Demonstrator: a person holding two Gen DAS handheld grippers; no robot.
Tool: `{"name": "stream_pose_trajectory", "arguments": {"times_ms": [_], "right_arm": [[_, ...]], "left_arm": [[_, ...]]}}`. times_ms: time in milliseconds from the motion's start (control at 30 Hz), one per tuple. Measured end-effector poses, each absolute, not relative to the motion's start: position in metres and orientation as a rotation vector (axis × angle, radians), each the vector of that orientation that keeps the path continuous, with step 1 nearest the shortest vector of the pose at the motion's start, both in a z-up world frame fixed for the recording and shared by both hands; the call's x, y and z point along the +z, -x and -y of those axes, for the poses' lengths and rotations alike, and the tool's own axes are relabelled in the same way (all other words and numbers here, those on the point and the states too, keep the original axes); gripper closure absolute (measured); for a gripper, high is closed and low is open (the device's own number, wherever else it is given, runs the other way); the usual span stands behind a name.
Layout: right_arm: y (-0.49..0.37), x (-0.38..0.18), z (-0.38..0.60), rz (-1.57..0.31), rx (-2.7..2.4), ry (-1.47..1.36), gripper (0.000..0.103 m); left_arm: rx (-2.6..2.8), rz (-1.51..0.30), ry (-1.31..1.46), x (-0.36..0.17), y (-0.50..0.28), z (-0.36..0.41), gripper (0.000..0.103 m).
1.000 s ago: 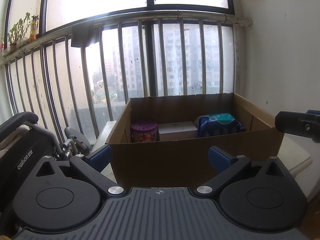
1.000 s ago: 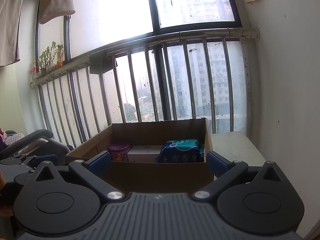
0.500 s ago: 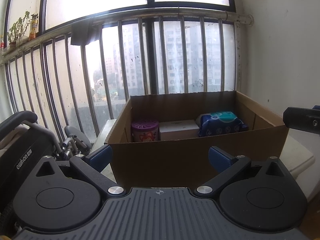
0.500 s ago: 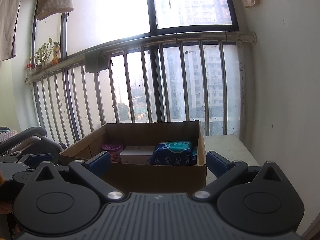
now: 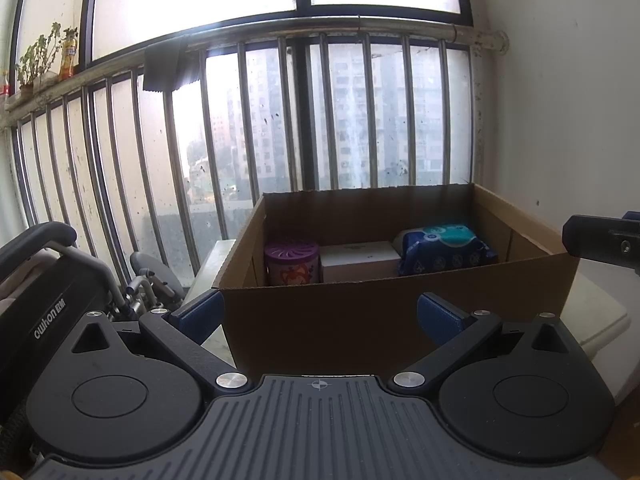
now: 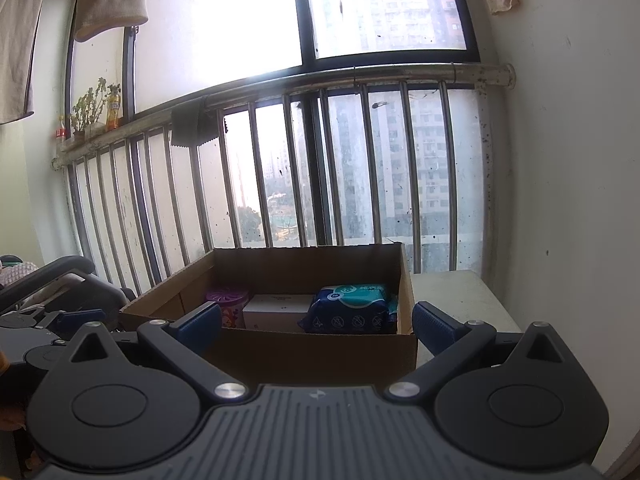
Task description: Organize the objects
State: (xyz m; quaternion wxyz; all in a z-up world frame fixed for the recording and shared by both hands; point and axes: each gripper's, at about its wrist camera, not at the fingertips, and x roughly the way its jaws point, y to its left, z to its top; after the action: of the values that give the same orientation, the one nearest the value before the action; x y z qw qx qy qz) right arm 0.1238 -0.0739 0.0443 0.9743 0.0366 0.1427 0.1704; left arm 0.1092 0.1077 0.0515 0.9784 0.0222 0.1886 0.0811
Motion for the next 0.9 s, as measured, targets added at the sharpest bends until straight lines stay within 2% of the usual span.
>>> {"name": "stream_pose_trajectory", "arguments": {"times_ms": [900], "right_arm": [[-0.1247,0.0434,0.0793,-0.29,0.339,-0.087,0.0]], "left_arm": [[0.16,-0.377,-0.056,0.0521,-0.1086,-0.1045,0.0]]}}
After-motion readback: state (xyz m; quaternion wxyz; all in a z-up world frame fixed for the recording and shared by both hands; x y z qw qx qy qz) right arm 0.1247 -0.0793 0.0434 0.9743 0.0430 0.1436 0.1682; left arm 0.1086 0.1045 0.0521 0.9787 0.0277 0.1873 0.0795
